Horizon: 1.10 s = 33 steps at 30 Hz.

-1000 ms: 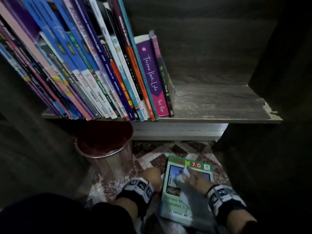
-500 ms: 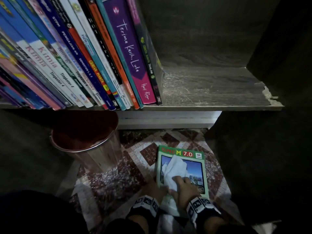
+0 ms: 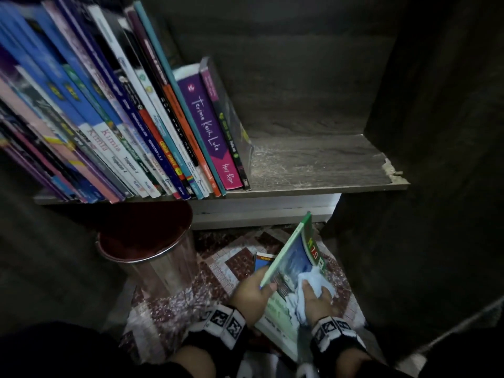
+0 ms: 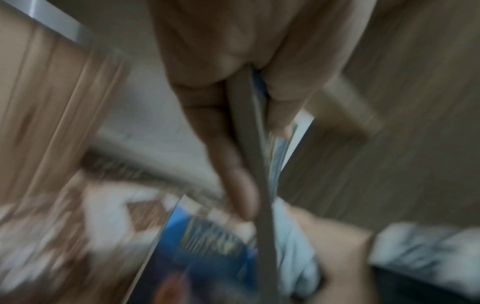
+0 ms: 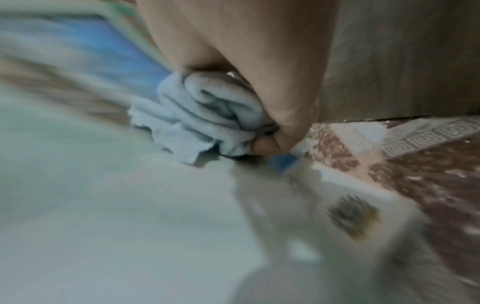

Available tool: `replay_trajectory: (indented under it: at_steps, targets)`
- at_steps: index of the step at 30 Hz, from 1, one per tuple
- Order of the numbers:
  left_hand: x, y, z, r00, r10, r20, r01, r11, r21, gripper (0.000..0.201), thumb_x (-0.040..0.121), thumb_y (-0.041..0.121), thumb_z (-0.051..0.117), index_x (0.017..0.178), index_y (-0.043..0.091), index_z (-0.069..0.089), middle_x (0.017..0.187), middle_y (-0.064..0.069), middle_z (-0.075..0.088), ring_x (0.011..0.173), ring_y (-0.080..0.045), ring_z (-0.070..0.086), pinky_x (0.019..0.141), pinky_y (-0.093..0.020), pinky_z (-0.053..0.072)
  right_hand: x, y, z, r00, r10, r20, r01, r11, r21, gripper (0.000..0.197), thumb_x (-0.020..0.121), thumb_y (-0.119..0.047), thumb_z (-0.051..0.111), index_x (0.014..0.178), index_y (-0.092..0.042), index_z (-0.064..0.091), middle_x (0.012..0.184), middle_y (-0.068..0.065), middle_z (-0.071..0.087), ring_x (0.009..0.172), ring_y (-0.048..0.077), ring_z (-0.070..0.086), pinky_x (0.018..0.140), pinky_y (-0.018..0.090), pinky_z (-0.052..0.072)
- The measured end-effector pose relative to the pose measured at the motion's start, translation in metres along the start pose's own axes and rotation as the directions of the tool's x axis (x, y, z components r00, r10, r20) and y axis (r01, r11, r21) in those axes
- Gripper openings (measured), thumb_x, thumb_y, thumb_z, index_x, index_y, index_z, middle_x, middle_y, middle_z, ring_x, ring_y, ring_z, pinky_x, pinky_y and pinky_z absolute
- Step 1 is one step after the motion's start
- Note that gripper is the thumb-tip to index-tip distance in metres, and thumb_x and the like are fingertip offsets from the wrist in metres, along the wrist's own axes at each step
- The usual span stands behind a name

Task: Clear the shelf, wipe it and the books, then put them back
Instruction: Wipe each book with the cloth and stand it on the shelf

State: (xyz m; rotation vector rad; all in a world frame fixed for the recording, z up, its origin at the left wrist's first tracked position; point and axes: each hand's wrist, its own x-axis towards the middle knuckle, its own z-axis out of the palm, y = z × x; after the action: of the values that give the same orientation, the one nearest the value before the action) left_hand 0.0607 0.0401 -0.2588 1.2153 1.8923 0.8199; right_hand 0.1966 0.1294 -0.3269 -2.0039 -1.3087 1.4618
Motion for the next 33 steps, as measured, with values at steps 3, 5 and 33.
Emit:
replay_trajectory:
  at_steps: [3, 5, 33]
  targets:
    - [-0.025, 0.022, -0.034, 0.996, 0.089, 0.010, -0.090, 0.993, 0.079, 0.034, 0.097, 0.027, 0.052, 0.132, 0.026, 0.052, 0.115, 0.004, 0.062, 0.109, -0.016, 0.059, 0.090, -0.026, 0.045, -0.005, -0.015, -0.018, 0.996, -0.017, -0.088, 0.029, 0.989, 0.143, 0.078, 0.089, -0.063, 0.045, 0.146, -0.010, 0.036, 0.151, 0.017, 0.033, 0.136, 0.034, 0.034, 0.111, 0.038, 0.026]
    - [-0.045, 0.030, -0.051, 0.990, 0.140, 0.032, -0.143, 0.981, 0.134, 0.041, 0.093, 0.044, 0.052, 0.132, 0.033, 0.051, 0.121, 0.010, 0.062, 0.112, -0.011, 0.058, 0.097, -0.028, 0.045, -0.021, -0.038, -0.021, 0.973, -0.076, -0.216, 0.134, 0.954, 0.268, 0.069, 0.092, -0.057, 0.046, 0.141, -0.008, 0.043, 0.145, 0.020, 0.041, 0.130, 0.036, 0.041, 0.106, 0.039, 0.032]
    - [-0.131, 0.094, -0.093, 0.827, 0.370, -0.423, -0.521, 0.786, -0.333, 0.025, 0.082, 0.040, 0.061, 0.106, 0.046, 0.063, 0.099, 0.021, 0.071, 0.092, 0.002, 0.067, 0.075, -0.009, 0.049, -0.138, -0.110, -0.043, 0.608, -0.756, -0.243, 0.793, 0.594, 0.136, 0.054, 0.092, -0.058, 0.041, 0.140, -0.049, 0.019, 0.150, 0.003, 0.021, 0.138, 0.026, 0.024, 0.112, 0.034, 0.023]
